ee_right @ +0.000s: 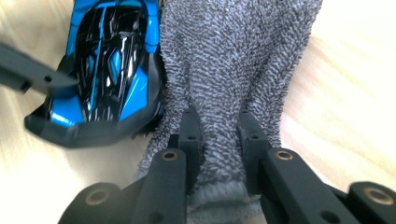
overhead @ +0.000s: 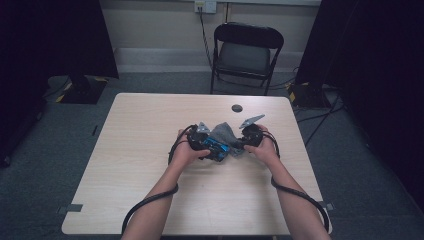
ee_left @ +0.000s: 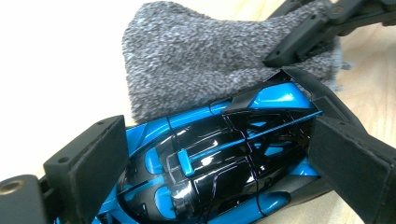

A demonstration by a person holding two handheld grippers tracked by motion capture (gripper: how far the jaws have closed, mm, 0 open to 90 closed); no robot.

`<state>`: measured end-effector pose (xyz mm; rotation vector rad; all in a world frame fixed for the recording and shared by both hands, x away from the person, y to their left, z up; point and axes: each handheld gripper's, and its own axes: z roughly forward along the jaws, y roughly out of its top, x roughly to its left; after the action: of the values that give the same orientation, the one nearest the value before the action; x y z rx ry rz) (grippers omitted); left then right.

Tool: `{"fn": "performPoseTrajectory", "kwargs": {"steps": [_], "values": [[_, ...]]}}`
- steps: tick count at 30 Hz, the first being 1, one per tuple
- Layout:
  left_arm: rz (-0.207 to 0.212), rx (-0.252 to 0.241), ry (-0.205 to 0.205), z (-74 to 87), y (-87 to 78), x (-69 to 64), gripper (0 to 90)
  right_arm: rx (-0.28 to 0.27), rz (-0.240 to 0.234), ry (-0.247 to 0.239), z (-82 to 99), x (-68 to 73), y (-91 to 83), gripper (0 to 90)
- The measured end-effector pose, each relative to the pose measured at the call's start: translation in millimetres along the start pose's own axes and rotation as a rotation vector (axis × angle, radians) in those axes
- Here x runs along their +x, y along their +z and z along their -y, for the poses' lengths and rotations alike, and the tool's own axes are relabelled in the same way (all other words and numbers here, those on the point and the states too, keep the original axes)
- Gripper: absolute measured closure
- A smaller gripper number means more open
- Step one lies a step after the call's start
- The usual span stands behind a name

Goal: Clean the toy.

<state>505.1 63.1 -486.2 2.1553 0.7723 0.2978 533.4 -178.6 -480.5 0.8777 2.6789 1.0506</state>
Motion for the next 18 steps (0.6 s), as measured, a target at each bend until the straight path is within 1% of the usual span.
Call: {"fn": "performPoseTrajectory", "kwargs": {"steps": [4,8,13,18], "values": [[0.000,0.000,0.001,-0.1,0.1,-0.2,5.1,-0.008,0.000,0.020,6.7,1.4,-4.7,75.9],[0.001,0.000,0.002,0.0,0.0,0.0,5.2,-0.011,-0.001,0.016,12.8,4.2,-9.3,75.9],[0.002,0.006,0.004,-1.0,0.1,0.1,5.2,-0.012,-0.007,0.028,20.0,6.0,-15.5,75.9],[0.002,0.005,0.005,-0.8,0.1,0.2,5.3,-0.008,-0.011,0.027,27.7,9.1,-22.4,75.8]]}}
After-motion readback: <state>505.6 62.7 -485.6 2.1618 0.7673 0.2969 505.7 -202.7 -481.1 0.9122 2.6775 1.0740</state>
